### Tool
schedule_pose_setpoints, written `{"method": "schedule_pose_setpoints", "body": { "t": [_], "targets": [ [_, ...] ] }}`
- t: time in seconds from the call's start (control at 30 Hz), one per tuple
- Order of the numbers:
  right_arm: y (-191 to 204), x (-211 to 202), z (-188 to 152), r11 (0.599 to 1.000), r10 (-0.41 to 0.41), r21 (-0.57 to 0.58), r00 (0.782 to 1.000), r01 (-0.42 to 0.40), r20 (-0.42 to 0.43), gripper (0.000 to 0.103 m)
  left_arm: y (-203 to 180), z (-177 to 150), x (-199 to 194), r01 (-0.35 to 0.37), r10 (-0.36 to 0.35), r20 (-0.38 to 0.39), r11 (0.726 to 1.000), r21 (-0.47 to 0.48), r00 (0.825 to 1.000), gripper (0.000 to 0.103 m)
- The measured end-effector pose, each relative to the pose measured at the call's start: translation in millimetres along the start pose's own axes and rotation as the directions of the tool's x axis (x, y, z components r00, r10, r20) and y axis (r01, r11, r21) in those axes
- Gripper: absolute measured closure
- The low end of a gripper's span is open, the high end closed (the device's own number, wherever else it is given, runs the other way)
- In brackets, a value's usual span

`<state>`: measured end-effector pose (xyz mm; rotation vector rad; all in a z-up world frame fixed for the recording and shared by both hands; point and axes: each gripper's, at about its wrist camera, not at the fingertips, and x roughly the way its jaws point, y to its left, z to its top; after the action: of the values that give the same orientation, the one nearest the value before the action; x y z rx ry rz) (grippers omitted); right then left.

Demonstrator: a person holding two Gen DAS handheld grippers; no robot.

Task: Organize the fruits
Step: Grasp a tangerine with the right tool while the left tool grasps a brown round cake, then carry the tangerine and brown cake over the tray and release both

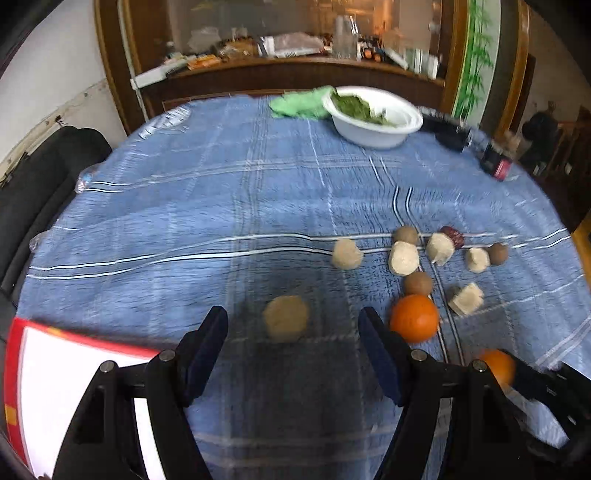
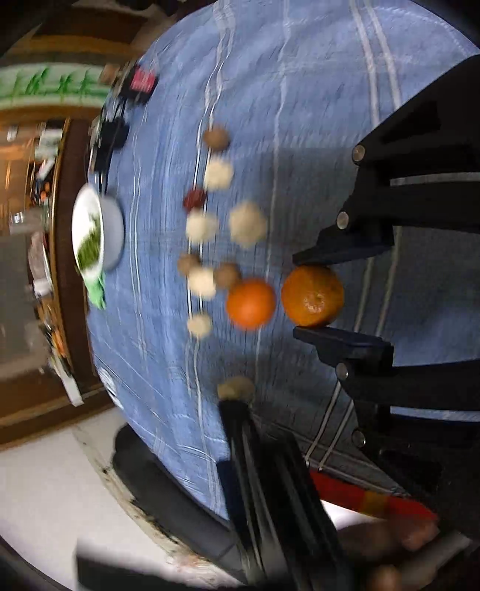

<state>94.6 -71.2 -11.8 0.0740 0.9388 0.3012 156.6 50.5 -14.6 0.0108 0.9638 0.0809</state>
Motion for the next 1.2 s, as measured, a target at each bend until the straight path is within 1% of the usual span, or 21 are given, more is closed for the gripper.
{"method": "schedule_pose_setpoints", "body": {
  "t": [0.03, 0.07, 0.1, 0.2, 0.3, 0.47, 0.57, 0.9, 1.1, 1.2],
  "targets": [
    [-7, -6, -3, 1.0, -0.002, 0.009, 1.0, 0.002, 0.009, 0.069, -2, 0, 6, -0.011, 0.011, -0.012, 1.0, 0.007, 1.0, 0.041],
    [-11, -12, -6, 1.0, -0.002, 0.015, 1.0, 0.002, 0.015, 0.069, -3, 0, 11, -0.022, 0.023, -0.025, 1.0, 0.012, 0.999, 0.071],
    [-15, -18, -8, 1.0, 0.0, 0.019, 1.0, 0.0, 0.023, 0.069, -3, 0, 15, -0.076, 0.077, -0.032, 0.997, 0.016, 0.997, 0.078],
    [-18, -27, -10, 1.0, 0.004, 0.013, 1.0, -0.005, 0.031, 0.069, 7, -5, 7, -0.039, 0.039, -0.035, 0.999, -0.019, 0.999, 0.078],
    [-17, -31, -15, 1.0, 0.008, 0.002, 0.999, -0.009, 0.032, 0.069, 7, -15, -14, -0.049, 0.049, 0.0, 0.999, -0.008, 0.999, 0.078],
    [-7, -38, -27, 1.0, 0.01, -0.016, 1.0, -0.009, 0.029, 0.069, 6, -41, -45, -0.012, 0.012, 0.009, 1.0, -0.024, 1.0, 0.078],
    [-5, -43, -37, 1.0, -0.001, -0.013, 1.0, 0.002, 0.026, 0.069, 5, -59, -61, 0.015, -0.014, 0.014, 0.999, -0.029, 1.0, 0.078],
    [-1, -71, -65, 0.999, -0.053, 0.007, 0.998, 0.053, 0.042, 0.069, -13, -95, -87, 0.077, -0.077, 0.023, 0.997, 0.001, 0.997, 0.078],
    [1, -80, -73, 0.998, -0.055, 0.011, 0.997, 0.055, 0.05, 0.069, -14, -110, -98, 0.079, -0.079, 0.035, 0.997, 0.011, 0.996, 0.078],
    [6, -81, -76, 0.999, -0.05, 0.005, 0.997, 0.05, 0.051, 0.069, -13, -113, -104, 0.066, -0.067, 0.052, 0.998, 0.007, 0.996, 0.078]
  ]
}}
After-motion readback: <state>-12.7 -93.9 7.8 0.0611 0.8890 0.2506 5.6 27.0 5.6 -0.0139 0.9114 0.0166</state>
